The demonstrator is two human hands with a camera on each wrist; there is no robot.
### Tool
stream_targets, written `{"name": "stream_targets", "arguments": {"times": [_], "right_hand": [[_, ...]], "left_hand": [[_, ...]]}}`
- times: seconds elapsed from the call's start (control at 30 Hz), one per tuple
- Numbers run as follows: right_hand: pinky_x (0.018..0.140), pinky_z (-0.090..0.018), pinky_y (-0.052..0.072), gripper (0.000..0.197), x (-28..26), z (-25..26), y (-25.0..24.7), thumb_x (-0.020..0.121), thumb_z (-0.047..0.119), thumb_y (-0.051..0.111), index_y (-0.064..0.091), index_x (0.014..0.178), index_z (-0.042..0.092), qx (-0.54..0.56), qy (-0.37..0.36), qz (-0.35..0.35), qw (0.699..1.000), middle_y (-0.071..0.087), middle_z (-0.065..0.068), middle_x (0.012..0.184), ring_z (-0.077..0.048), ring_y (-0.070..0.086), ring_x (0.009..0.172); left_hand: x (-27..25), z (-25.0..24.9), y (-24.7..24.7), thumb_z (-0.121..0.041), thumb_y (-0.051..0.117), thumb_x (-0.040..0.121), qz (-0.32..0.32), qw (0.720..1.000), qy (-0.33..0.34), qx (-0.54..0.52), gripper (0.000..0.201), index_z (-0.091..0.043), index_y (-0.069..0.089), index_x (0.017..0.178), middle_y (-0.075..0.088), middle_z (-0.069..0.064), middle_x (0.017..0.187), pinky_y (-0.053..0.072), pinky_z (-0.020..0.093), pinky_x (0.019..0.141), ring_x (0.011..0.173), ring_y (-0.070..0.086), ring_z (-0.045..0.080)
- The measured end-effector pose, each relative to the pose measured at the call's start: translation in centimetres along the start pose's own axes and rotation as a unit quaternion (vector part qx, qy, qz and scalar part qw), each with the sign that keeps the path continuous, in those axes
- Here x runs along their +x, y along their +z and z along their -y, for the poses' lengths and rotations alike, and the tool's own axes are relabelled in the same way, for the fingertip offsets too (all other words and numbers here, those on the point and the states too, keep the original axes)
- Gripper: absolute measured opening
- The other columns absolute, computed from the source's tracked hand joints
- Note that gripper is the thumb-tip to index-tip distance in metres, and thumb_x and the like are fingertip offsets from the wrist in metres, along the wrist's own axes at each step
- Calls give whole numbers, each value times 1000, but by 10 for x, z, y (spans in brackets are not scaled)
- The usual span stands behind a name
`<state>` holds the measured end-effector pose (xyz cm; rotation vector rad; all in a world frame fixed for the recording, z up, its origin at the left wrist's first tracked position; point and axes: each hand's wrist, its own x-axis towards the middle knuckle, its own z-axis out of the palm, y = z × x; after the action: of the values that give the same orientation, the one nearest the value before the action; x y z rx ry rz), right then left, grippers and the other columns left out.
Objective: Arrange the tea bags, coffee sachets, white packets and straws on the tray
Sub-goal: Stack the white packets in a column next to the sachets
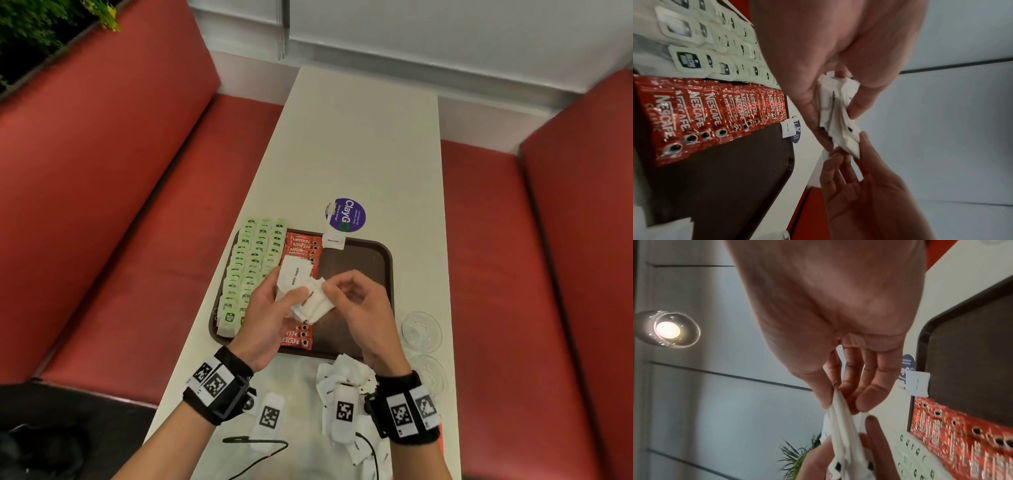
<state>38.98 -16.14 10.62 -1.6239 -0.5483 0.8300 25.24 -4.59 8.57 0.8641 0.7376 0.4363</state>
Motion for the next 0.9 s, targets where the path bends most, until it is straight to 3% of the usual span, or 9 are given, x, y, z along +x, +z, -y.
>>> {"name": "stream_targets", "arguments": {"times": [0.13, 0.27, 0.37, 0.43, 0.5, 0.6, 0.7, 0.77, 0.9], "right_hand": [[70, -34, 64, 8, -4, -2, 5, 101, 27, 78, 74, 94, 29, -131, -31, -14, 991, 76, 8, 90, -12, 73, 83], [60, -35, 66, 8, -11, 2, 17, 104, 21, 73, 69, 97, 21, -117, -30, -8, 993, 74, 3, 87, -17, 76, 73], [71, -37, 66, 5, -10, 2, 17, 101, 25, 76, 71, 102, 26, -122, -6, 11, 992, 76, 6, 92, -15, 77, 76], [80, -32, 65, 10, -8, -1, 14, 98, 27, 79, 72, 104, 31, -152, 2, 16, 988, 76, 11, 94, -7, 75, 86], [78, -25, 62, 12, -8, -1, 13, 96, 31, 82, 72, 101, 32, -163, 4, 4, 987, 76, 12, 93, -4, 73, 86], [76, -32, 65, 16, -11, 0, 11, 92, 33, 88, 73, 97, 29, -106, 18, 20, 994, 76, 6, 92, -11, 74, 83], [84, -48, 68, 15, -14, 4, 5, 93, 18, 88, 76, 101, 15, 26, 36, 76, 996, 72, -16, 97, -24, 74, 90], [87, -48, 67, 12, -14, 5, -1, 96, 12, 83, 73, 102, 8, 70, 44, 86, 993, 69, -26, 102, -26, 75, 94], [79, -37, 67, 9, -10, 3, -9, 100, 8, 77, 71, 104, 4, 85, 56, 42, 994, 76, -18, 107, -23, 79, 102]], "left_hand": [[-4, 7, 2, -1, 57, 104, -10, 998, -8, 59, 40, -27, 65, 133, 72, 15, 126, 58, 36, 67, 108, 69, 33], [-5, 6, 7, 8, 42, 103, 1, 993, 35, 112, 58, -34, 56, 139, 64, 13, 123, 60, 47, 69, 92, 64, 25], [-10, -1, 11, 10, 35, 103, 16, 989, 56, 138, 57, -32, 61, 133, 65, 14, 114, 58, 48, 65, 78, 65, 24], [-11, -2, 13, 0, 40, 98, 20, 989, 54, 139, 45, -28, 66, 121, 68, 12, 109, 56, 40, 59, 78, 66, 21], [-12, -2, 15, -18, 50, 92, 33, 990, 47, 131, 28, -24, 66, 114, 69, 9, 104, 53, 37, 56, 80, 66, 22], [-10, 0, 19, -38, 67, 105, -1, 988, 63, 144, 17, -21, 63, 106, 70, 7, 93, 51, 32, 51, 77, 67, 22], [-5, 0, 18, -38, 77, 97, -57, 982, 97, 153, 27, -19, 57, 97, 66, 4, 78, 45, 28, 42, 64, 63, 21], [-2, -1, 15, -35, 81, 94, -70, 981, 108, 142, 34, -15, 54, 96, 64, 3, 76, 44, 27, 42, 62, 63, 21], [3, -5, 11, -30, 81, 95, -97, 979, 119, 131, 34, -15, 52, 93, 62, 8, 82, 42, 25, 41, 69, 67, 22]]}}
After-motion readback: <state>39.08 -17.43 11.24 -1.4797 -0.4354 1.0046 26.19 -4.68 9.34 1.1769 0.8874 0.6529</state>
